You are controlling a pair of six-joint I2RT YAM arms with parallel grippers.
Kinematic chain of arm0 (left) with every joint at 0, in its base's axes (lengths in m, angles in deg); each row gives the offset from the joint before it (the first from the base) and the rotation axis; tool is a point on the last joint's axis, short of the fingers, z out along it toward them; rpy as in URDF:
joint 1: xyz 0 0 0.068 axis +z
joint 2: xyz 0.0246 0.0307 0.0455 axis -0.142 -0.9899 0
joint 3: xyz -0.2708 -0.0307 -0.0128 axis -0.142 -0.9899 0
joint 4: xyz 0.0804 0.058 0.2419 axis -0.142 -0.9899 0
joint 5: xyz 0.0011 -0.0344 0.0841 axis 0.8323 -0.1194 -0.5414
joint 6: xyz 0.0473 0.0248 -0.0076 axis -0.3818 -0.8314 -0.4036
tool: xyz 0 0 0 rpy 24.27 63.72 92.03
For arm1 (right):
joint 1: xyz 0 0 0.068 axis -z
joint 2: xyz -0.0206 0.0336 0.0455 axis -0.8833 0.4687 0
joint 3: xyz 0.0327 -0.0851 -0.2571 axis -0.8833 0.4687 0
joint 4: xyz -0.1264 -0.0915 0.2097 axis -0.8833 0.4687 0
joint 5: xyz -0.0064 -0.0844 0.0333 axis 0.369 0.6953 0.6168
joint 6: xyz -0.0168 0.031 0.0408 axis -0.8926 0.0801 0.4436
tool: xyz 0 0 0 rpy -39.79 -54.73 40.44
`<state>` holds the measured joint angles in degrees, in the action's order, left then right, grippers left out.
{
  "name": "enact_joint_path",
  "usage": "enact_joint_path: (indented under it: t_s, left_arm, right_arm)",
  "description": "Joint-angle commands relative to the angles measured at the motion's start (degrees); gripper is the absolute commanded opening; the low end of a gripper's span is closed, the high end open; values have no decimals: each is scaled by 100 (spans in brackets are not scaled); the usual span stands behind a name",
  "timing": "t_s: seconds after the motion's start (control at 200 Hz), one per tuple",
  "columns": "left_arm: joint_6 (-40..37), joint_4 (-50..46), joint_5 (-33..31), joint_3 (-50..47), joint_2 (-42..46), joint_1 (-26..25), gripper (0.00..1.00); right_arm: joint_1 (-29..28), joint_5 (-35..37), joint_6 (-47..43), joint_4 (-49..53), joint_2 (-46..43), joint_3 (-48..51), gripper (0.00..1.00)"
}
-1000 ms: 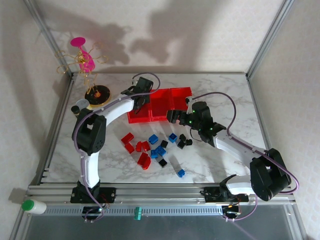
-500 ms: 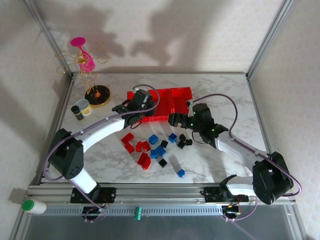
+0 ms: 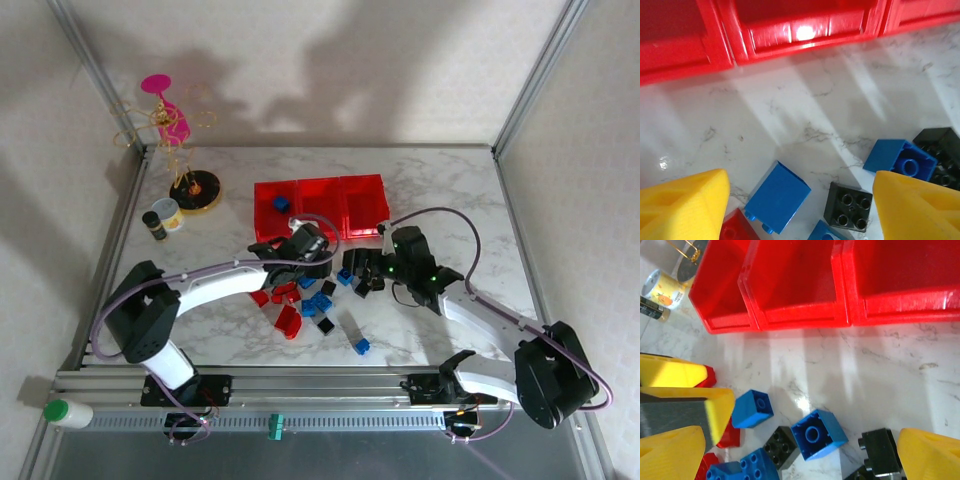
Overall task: Sort the legos into containers by color
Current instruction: Pick up the lego from the center of the table.
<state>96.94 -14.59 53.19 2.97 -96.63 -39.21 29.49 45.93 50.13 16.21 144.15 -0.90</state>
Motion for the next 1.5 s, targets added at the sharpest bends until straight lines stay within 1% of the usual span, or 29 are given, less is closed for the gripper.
enact_joint_path:
  t_s: [0.0, 0.13, 0.225, 0.566, 0.631, 0.746, 0.791, 0.951, 1.141, 1.257, 1.387, 1.497]
  left_arm:
    - [93, -271, -122, 145, -356, -60, 76]
    - [-21, -416, -194, 332, -721, -121, 75]
    - [-17, -415, -275, 306, -802, -123, 74]
    - [-114, -340, -339, 298, -1079, -123, 63]
    - [-125, -358, -378, 312, -1088, -123, 60]
    - [-140, -328, -493, 277, -1036, -123, 49]
    - [-158, -336, -501, 283, -1035, -115, 46]
    - [-177, -439, -615, 321, -872, -114, 44]
    - [-212, -614, -867, 403, -360, -63, 43]
    - [-336, -705, -1114, 494, -89, 77, 44]
    - [-472, -763, -1201, 731, 30, 519, 45]
    - [-594, -663, -1225, 1017, -45, 888, 45]
  right_arm:
    - [-32, -46, 116, -93, -100, 65, 99]
    - [-32, -40, 121, -204, -223, 176, 99]
    - [-37, 18, 106, -146, -227, 172, 99]
    - [-33, 7, 86, -193, -158, 114, 99]
    - [-32, 44, 97, -183, -129, 105, 99]
    - [-38, 32, 106, -231, -105, 77, 99]
    - [-36, 52, 104, -248, -102, 91, 99]
    - [-36, 41, 102, -237, -89, 23, 99]
    - [-32, -52, 79, -311, -58, -133, 99]
    - [-32, -153, 60, -513, -27, -204, 99]
    - [-32, -277, 77, -751, 154, -374, 99]
    - [-32, -400, 110, -992, 381, -502, 99]
